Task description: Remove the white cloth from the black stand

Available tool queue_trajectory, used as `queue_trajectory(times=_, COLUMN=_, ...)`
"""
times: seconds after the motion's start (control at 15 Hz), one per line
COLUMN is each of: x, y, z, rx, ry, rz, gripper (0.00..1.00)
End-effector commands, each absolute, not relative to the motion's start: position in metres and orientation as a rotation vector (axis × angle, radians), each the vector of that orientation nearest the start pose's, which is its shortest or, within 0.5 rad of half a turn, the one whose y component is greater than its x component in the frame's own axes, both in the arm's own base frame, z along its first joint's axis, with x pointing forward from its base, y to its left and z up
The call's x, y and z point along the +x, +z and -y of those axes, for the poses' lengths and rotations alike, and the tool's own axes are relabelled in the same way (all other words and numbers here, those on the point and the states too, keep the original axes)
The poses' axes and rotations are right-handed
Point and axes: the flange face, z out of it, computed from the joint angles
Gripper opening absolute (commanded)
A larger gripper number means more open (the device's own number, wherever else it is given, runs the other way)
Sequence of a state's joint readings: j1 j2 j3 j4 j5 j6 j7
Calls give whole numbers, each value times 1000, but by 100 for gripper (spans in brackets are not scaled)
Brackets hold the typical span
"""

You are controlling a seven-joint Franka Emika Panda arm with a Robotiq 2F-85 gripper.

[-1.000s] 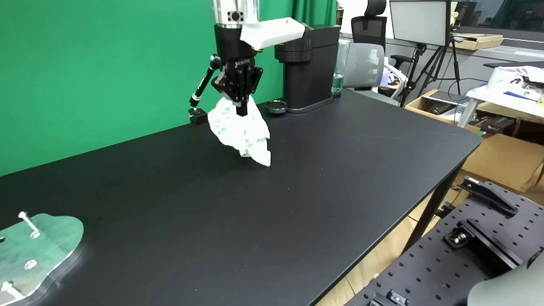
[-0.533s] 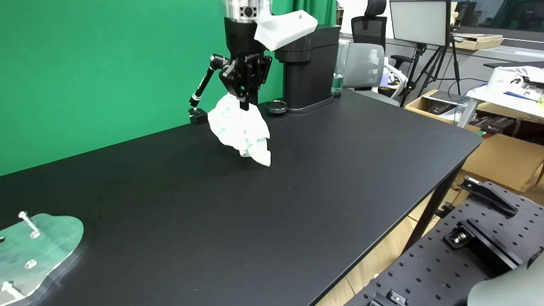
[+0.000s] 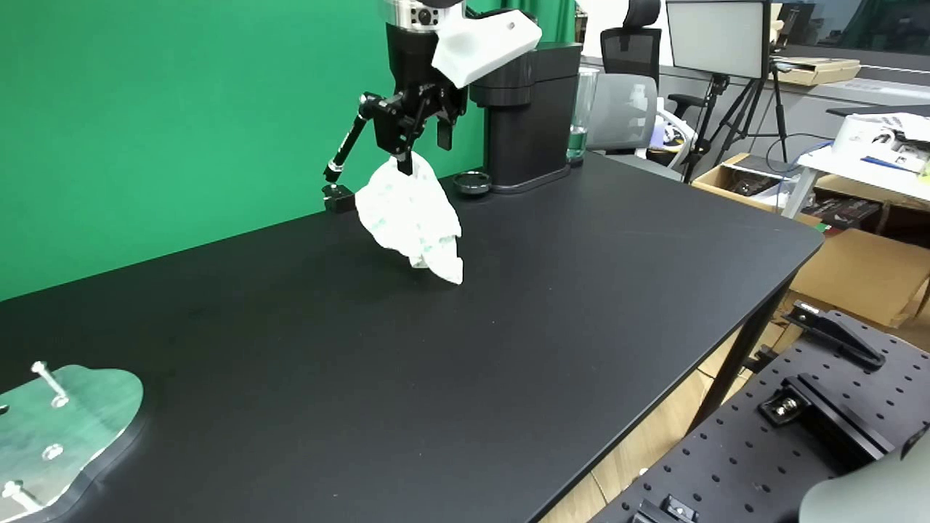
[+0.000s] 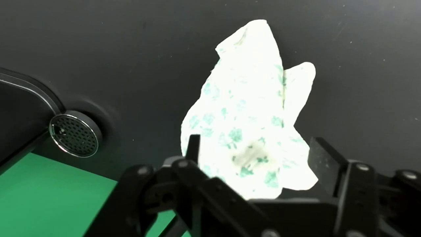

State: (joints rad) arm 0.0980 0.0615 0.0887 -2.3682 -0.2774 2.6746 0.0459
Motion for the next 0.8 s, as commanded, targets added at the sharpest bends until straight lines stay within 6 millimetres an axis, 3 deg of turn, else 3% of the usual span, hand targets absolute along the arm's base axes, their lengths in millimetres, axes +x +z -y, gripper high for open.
queue_trajectory(times=0.0, x=528, y=319, z=-107, rx=-3197, ry=-429, rz=510, gripper=100)
queue_trajectory(times=0.13, x=532, y=315, z=-106, rx=-3199, ry=-434, rz=479, gripper=100)
queue_trajectory(times=0.2, x=534, y=313, z=-107, rx=-3194, ry=-429, rz=459, gripper=75)
queue_trajectory(times=0.27, x=536, y=312, z=-107, rx=-3195, ry=-426, rz=453, gripper=74)
queue_trajectory(times=0.73, x=546, y=302, z=-110, rx=-3186, ry=-407, rz=400, gripper=25)
